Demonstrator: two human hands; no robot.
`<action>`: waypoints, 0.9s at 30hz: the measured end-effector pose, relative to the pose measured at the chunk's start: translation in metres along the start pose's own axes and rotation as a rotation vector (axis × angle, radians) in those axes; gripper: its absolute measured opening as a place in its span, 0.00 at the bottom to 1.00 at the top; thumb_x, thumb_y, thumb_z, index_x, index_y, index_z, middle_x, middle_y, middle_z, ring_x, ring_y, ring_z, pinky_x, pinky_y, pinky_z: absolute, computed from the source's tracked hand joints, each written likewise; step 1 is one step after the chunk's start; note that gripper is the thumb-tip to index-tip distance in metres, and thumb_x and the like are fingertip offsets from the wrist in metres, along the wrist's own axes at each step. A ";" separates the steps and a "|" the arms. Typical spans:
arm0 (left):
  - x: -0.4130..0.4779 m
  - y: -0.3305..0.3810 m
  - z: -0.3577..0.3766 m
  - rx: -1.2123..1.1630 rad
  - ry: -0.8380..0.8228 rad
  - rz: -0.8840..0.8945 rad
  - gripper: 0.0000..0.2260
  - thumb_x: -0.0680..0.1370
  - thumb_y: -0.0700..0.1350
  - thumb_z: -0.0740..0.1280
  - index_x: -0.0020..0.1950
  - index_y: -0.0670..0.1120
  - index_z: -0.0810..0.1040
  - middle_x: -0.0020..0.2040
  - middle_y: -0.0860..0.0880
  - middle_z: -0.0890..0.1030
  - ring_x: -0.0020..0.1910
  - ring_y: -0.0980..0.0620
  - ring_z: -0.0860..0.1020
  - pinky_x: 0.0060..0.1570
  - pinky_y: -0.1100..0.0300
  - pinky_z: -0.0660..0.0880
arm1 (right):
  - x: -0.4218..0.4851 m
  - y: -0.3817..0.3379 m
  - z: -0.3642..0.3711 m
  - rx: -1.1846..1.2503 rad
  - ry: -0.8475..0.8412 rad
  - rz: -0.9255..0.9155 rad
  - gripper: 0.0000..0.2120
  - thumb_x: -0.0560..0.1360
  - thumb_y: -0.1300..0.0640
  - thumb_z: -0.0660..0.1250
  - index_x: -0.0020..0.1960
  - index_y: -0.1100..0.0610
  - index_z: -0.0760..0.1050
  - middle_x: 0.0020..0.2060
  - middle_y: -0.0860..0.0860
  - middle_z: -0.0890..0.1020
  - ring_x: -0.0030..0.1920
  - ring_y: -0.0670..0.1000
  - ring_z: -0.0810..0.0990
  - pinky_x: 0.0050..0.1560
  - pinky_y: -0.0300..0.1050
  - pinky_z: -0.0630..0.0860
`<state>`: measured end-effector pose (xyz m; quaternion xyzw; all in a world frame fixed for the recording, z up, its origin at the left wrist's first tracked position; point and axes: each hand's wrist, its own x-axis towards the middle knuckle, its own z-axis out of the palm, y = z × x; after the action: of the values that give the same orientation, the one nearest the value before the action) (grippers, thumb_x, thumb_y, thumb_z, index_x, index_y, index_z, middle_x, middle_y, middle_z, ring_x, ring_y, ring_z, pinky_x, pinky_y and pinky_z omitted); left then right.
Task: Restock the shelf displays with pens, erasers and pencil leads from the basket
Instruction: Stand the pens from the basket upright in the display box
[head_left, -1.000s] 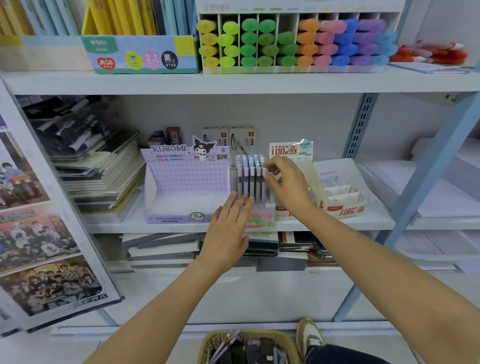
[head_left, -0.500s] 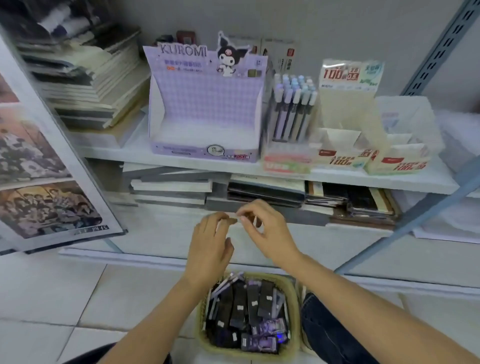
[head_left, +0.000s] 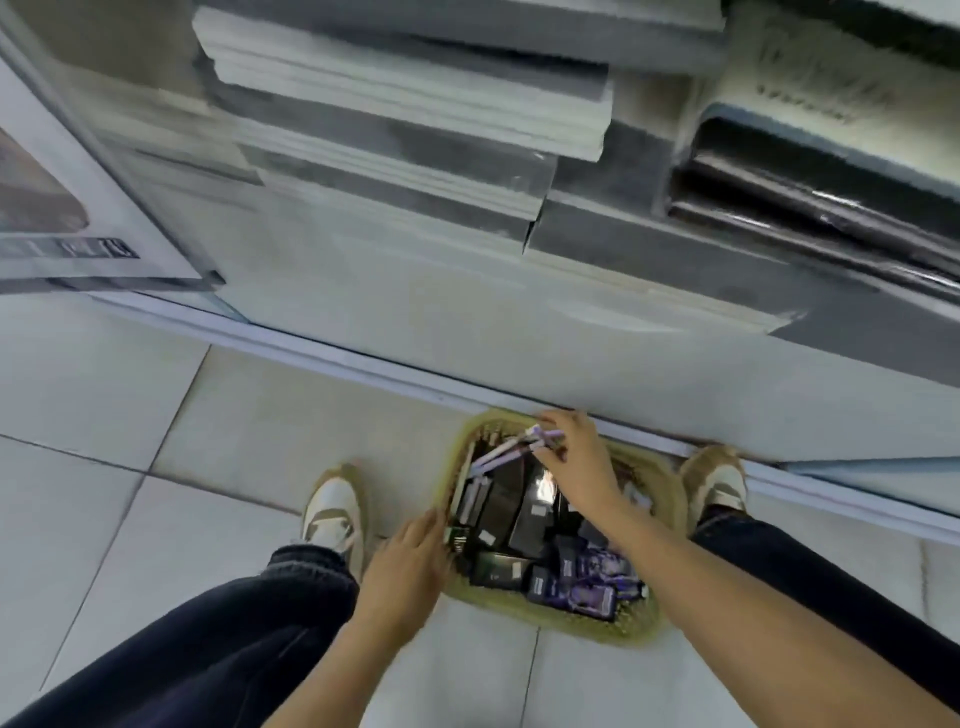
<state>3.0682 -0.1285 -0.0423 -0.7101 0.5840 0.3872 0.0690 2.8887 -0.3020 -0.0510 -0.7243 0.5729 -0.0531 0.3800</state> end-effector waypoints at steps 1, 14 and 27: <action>0.002 -0.002 0.004 -0.013 0.026 0.005 0.27 0.83 0.45 0.54 0.80 0.49 0.48 0.80 0.53 0.51 0.77 0.52 0.56 0.73 0.57 0.57 | 0.006 0.003 0.006 -0.014 0.001 -0.001 0.13 0.77 0.59 0.68 0.61 0.55 0.76 0.57 0.53 0.73 0.54 0.50 0.77 0.47 0.37 0.68; 0.016 0.029 -0.013 -0.679 0.226 0.072 0.17 0.81 0.49 0.63 0.69 0.50 0.71 0.63 0.55 0.75 0.61 0.56 0.74 0.59 0.60 0.71 | -0.012 -0.026 -0.013 0.538 -0.058 -0.006 0.04 0.78 0.60 0.66 0.51 0.60 0.78 0.39 0.52 0.83 0.37 0.45 0.82 0.41 0.38 0.78; 0.024 -0.010 0.003 -0.939 0.233 -0.274 0.10 0.83 0.47 0.57 0.49 0.48 0.77 0.35 0.52 0.73 0.34 0.53 0.71 0.37 0.59 0.69 | -0.001 -0.003 0.063 0.858 0.027 0.633 0.15 0.76 0.54 0.69 0.58 0.61 0.74 0.39 0.54 0.81 0.31 0.48 0.78 0.32 0.40 0.78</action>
<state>3.0764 -0.1425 -0.0632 -0.7732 0.2519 0.5137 -0.2737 2.9227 -0.2703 -0.0935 -0.2947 0.6950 -0.1750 0.6321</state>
